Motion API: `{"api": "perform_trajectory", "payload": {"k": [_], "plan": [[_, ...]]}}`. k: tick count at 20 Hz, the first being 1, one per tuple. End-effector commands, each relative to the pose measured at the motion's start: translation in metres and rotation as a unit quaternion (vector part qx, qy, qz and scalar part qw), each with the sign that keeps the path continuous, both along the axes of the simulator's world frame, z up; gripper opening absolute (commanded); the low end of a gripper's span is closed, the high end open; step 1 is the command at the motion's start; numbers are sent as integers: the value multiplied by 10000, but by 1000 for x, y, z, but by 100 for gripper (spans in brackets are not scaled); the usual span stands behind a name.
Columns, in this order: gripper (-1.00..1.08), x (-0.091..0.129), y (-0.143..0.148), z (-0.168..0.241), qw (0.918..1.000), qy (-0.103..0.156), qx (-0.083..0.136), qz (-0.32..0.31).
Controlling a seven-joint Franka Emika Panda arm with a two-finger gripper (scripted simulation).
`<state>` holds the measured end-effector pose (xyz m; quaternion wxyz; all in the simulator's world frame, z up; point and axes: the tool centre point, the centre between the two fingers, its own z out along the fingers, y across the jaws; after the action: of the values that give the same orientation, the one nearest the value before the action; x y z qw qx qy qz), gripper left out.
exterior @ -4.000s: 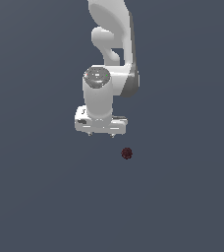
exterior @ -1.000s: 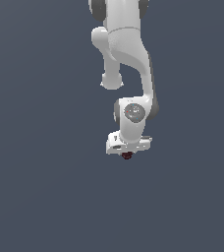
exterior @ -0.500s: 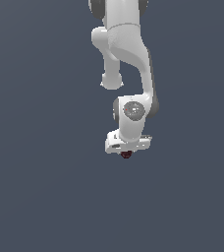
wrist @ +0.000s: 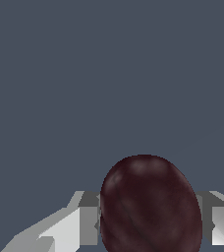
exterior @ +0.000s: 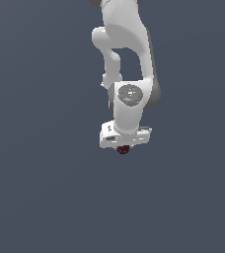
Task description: Pick up the object and move it to a goal position.
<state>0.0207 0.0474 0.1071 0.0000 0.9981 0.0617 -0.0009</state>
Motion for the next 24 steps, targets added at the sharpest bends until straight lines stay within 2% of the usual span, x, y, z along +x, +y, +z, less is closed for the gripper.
{"api": "perform_trajectory", "payload": {"k": [1, 15, 24], "plan": [[-100, 3, -8, 26, 10000, -7, 3, 1], [-100, 23, -59, 184, 10000, -8, 5, 2], [-100, 36, -86, 266, 10000, -8, 5, 2]]}}
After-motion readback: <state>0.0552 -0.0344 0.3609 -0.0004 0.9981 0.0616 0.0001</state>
